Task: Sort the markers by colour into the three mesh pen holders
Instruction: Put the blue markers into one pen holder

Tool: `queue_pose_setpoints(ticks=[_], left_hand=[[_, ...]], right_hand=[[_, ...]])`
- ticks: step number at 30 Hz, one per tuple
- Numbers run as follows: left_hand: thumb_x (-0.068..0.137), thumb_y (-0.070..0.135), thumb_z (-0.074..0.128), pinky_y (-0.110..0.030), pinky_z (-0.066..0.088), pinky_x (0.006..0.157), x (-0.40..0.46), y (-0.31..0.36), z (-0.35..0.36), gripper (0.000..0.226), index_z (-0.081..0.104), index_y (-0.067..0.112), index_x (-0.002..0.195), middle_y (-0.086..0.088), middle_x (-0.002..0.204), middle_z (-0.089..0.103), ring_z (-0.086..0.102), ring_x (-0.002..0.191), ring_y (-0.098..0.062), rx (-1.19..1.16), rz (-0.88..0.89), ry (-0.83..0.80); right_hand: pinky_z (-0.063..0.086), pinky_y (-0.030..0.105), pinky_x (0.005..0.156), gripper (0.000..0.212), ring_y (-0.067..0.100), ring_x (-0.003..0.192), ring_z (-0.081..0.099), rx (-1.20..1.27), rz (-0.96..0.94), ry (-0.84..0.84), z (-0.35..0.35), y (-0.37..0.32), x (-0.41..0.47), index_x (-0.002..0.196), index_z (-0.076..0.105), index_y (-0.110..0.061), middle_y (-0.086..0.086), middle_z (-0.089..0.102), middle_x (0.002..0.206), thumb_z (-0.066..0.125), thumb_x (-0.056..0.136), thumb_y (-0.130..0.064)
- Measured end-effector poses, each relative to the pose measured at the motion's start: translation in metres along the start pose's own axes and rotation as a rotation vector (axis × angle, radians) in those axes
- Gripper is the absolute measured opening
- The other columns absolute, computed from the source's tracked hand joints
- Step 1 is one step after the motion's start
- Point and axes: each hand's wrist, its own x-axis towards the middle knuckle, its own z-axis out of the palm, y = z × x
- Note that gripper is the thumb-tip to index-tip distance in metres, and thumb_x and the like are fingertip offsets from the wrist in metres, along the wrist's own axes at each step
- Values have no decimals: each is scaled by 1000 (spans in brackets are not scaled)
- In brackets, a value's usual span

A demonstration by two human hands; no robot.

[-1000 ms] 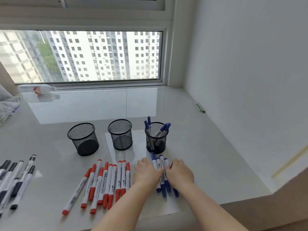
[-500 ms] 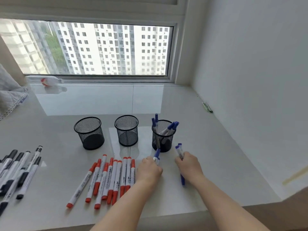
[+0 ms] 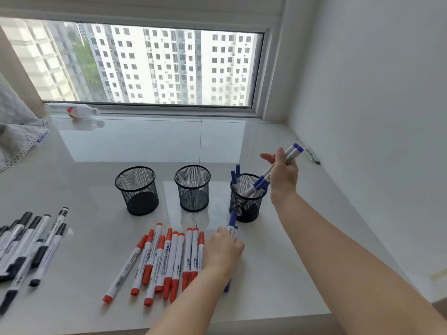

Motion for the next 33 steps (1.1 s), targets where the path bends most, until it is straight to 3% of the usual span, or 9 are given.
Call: queue_pose_setpoints(ticks=[7,11,13,16,19,22,24,28,33], left_hand=[[87,24,43,-31,39,62,0,-3,4,18,42,10,99,-7,87,53,49,73,-23,-32,21,20],[89,29,44,-30,37,61,0,-4,4,24,45,9,102,-5,85,50,47,73,-21,-3,20,26],[89,30,45,-30,36,61,0,-4,4,26,46,8,103,-5,84,49,46,73,-21,-4,13,11],[88,30,45,-30,37,61,3,-4,0,26,47,8,101,-6,85,49,47,73,-23,-26,-10,-22],[88,25,42,-34,40,61,6,-4,-8,17,47,9,89,-9,86,49,45,72,-24,-82,40,-55],[90,27,48,-31,48,61,6,4,-28,18,50,10,85,-8,82,59,58,69,-18,-456,26,53],[90,21,52,-21,52,57,7,15,-51,8,52,17,84,-3,75,65,64,60,-5,-785,46,138],[90,10,54,-24,53,70,24,42,-96,12,57,17,81,5,69,66,65,68,-8,-1119,155,177],[93,6,48,-21,48,71,58,73,-113,19,55,19,82,9,65,61,59,62,-2,-1390,219,132]], right_hand=[[43,21,58,13,10,59,53,-215,7,-144,1,43,-3,83,57,-18,-4,53,64,53,91,-27],[47,27,66,4,17,79,57,-319,-60,-191,-7,52,-5,92,55,-19,0,60,85,54,89,-17],[48,31,78,27,16,81,56,-344,-92,-234,-9,55,-6,109,52,-24,-3,56,87,54,87,-8],[42,26,78,63,8,70,50,-352,-24,-267,-12,61,-8,139,29,-25,-7,45,69,52,85,-1],[42,29,82,61,18,91,58,-286,63,-293,-15,63,-6,136,30,-10,-6,56,84,59,83,-5],[43,24,79,62,14,103,57,-177,129,-393,-20,60,-9,131,38,-14,2,61,112,70,80,-27],[41,21,77,67,12,104,57,-153,135,-458,-25,56,-11,131,38,-15,3,60,116,72,76,-34],[46,16,71,72,4,97,61,-162,117,-519,-35,58,-12,125,41,-21,-5,62,109,80,65,-27],[46,3,64,75,-12,91,60,-199,80,-553,-40,71,-15,126,39,-23,-11,58,112,81,65,-10]])
